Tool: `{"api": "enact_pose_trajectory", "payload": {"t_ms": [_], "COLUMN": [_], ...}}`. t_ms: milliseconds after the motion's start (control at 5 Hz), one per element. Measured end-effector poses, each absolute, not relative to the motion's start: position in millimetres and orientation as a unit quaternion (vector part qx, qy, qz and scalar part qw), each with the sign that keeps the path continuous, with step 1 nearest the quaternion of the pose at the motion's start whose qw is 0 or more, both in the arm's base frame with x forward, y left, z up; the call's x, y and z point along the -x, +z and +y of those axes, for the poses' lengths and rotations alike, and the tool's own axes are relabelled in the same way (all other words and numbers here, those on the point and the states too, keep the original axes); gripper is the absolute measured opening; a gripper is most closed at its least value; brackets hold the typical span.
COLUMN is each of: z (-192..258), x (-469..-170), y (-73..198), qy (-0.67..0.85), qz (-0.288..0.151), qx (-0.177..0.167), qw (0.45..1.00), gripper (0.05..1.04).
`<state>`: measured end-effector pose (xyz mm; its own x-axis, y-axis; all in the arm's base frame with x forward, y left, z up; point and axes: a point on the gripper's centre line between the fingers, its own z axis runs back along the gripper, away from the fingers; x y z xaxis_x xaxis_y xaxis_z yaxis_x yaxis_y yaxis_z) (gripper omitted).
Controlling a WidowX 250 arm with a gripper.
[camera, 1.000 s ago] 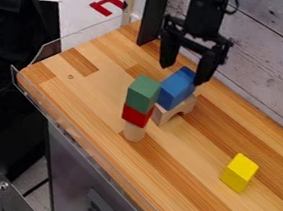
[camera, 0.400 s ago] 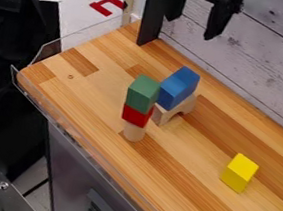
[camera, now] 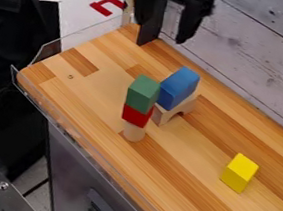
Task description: Remove the blue rectangular block on top of the green cube and place it on top of the cream arch
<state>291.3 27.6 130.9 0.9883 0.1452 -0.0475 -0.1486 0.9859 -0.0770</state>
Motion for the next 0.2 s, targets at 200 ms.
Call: {"api": "enact_pose_trajectory", "payload": {"t_ms": [200], "z": [27.6], "x": [-287.2], "y": [123.4], "qy": [0.081], "qz": [0.024], "qx": [0.037], "qw": [0.996], "gripper": [0.998]}}
